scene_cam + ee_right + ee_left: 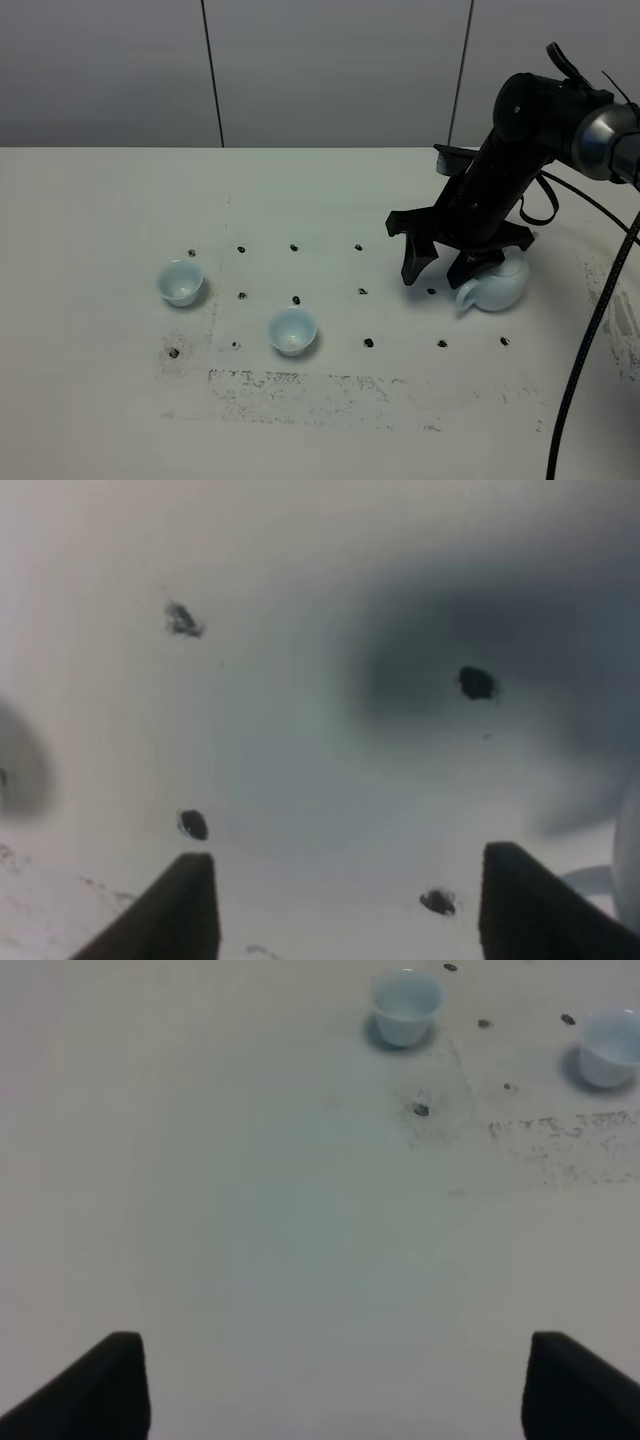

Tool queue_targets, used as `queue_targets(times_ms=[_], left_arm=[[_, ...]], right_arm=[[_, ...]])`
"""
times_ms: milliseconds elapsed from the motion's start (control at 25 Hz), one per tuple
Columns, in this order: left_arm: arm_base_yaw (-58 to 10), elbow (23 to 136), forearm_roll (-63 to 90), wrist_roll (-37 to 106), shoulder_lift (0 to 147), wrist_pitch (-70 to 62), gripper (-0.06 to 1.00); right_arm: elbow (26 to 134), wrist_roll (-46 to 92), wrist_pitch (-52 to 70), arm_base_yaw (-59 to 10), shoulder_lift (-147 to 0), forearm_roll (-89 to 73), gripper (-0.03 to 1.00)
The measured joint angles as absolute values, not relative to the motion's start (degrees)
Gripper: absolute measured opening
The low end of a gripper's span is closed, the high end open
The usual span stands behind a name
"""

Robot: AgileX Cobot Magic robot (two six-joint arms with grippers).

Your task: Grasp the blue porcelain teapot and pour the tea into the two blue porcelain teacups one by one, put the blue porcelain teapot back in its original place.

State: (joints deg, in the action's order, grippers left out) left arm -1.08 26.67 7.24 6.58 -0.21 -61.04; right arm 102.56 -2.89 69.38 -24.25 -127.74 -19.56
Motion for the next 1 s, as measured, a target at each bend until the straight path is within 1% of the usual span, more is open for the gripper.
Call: queue_targets(times_ms=[360, 480, 560, 640, 720, 920, 1000], left_arm=[[-1.1, 26.7, 7.2, 6.5, -0.2, -61.0, 0.76], [-1.1, 26.7, 7.2, 6.5, -0.2, -61.0, 0.76], [-1.1, 26.7, 7.2, 6.5, -0.2, -61.0, 0.76], [-1.1, 26.7, 7.2, 6.5, -0.2, -61.0, 0.76], [-1.1, 26.7, 7.2, 6.5, -0.2, -61.0, 0.76], [-1.1, 26.7, 7.2, 6.5, -0.2, -61.0, 0.76], [-1.1, 26.7, 7.2, 6.5, -0.2, -61.0, 0.76]], right_arm=[[102.6, 0.0, 69.6, -24.4, -127.7, -19.5, 0.54], [102.2, 0.9, 69.6, -26.0, -126.5, -19.2, 0.54], [100.0, 2.0, 69.5, -27.9, -123.8, -18.8, 0.54], [96.1, 3.9, 69.4, -29.4, -119.3, -18.7, 0.54], [90.0, 5.8, 69.4, -30.6, -112.8, -18.1, 0.54], [72.1, 6.9, 69.5, -30.0, -95.0, -16.8, 0.54], [63.8, 5.4, 66.7, -29.9, -89.3, -18.4, 0.54]])
